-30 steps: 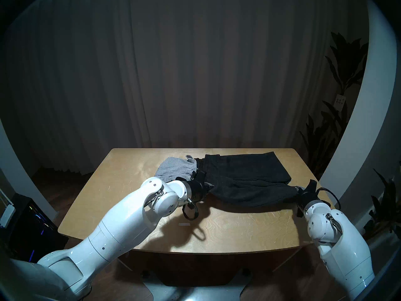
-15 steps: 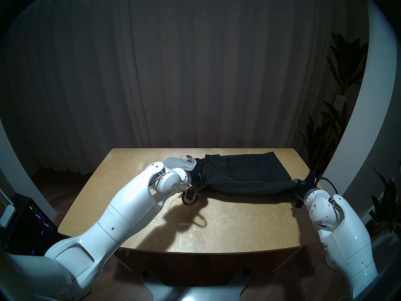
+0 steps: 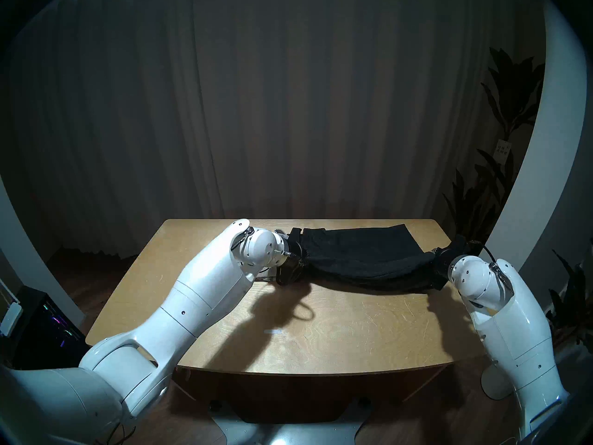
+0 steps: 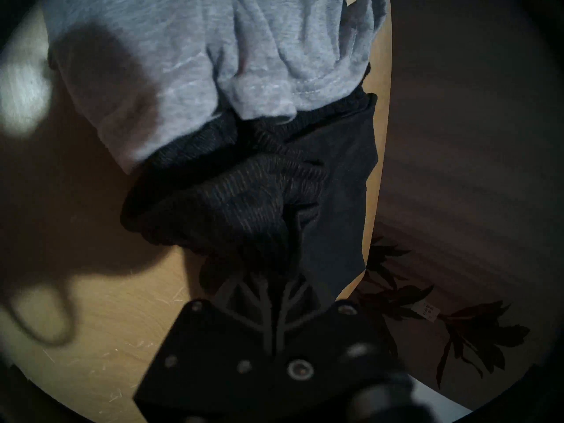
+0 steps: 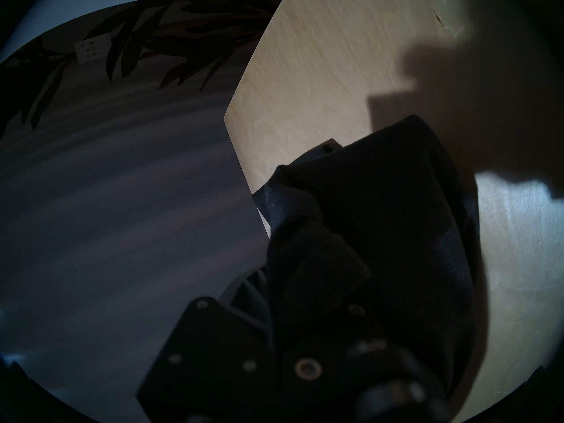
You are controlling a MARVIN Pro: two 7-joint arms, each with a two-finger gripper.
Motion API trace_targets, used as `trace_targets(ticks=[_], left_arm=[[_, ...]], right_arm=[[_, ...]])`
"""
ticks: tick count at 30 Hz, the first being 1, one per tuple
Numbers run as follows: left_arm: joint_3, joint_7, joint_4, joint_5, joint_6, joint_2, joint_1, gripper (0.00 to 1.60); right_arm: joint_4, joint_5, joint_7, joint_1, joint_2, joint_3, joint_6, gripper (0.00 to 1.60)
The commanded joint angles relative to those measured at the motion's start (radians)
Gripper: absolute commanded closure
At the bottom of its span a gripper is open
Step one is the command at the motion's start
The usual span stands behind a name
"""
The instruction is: Fold pants twice and stack them
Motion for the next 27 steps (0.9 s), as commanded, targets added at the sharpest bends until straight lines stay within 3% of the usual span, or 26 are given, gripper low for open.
trace_targets(ticks=[1, 19, 21, 22, 27], left_arm=[[-0.011, 0.006, 0.03, 0.011, -0.027, -0.072, -0.113, 1.6], [0.061, -0.014, 0.203, 0.118, -0.033, -0.126, -0.24, 1.6], [0.065, -0.018, 0.222, 0.124, -0.035, -0.134, -0.255, 1.6], [0.063, -0.023, 0.231, 0.125, -0.036, -0.141, -0.265, 1.6], [0.061, -0.033, 0.267, 0.133, -0.038, -0.154, -0.292, 1.6]], right_arm=[[0.015, 0.022, -0.034, 0.115, 0.018, -0.003, -0.035, 1.6], [0.117, 0.02, -0.063, 0.287, 0.018, -0.085, -0.063, 1.6], [0.135, 0.015, -0.064, 0.312, 0.015, -0.099, -0.065, 1.6], [0.176, 0.011, -0.073, 0.377, 0.005, -0.125, -0.07, 1.6], [0.22, 0.001, -0.066, 0.425, -0.004, -0.149, -0.067, 1.6]])
